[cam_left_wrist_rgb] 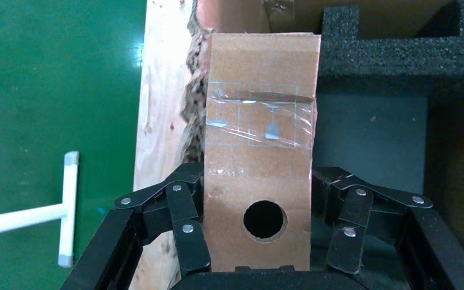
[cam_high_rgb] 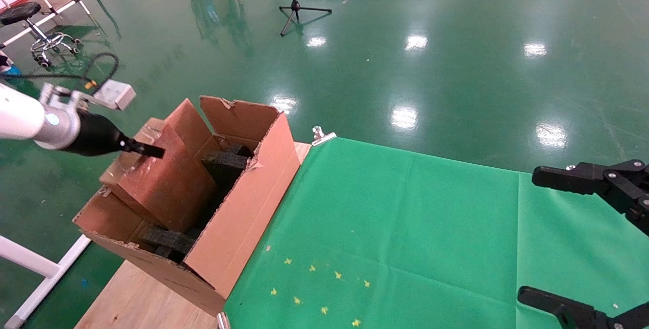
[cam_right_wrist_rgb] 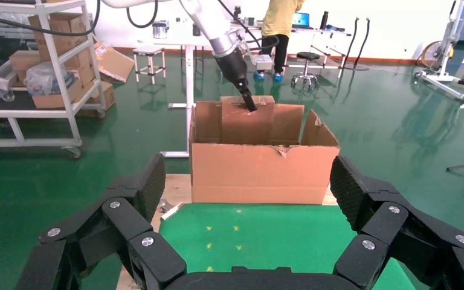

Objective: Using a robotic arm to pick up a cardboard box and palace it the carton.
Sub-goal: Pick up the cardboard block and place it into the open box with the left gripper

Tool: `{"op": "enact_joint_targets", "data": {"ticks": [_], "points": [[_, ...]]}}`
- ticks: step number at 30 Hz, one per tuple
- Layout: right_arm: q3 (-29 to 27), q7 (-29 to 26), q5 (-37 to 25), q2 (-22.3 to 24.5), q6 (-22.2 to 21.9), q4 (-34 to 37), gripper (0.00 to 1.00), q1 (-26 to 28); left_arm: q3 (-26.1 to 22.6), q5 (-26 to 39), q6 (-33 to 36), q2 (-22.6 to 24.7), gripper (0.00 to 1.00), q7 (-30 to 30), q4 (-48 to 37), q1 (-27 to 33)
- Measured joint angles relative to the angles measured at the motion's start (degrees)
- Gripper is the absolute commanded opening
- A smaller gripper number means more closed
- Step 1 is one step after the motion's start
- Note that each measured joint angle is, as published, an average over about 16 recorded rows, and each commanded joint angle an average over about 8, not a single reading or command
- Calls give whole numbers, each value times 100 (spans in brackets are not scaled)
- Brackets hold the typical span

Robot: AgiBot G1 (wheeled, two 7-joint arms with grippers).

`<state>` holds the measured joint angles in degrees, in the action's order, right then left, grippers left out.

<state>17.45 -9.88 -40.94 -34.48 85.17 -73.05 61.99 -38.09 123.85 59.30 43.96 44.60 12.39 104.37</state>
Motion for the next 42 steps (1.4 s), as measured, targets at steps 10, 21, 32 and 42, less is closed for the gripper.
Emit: {"op": "enact_joint_targets", "data": {"ticks": [10,21,32,42], "points": [[2,1,1,1,-1,0,100,0,-53,67,-546,345,0,-207,-552,-298],[5,2,3,2,-2,0,100,1,-68,78,-981,661,0,-298,-981,-693],[6,3,5,3,-3,0,100,1,-9,-11,-1507,837,32,-275,-1183,-1102],[7,5,6,3,-5,2,100,1,41,-83,-1851,865,100,-242,-1211,-1263]]}}
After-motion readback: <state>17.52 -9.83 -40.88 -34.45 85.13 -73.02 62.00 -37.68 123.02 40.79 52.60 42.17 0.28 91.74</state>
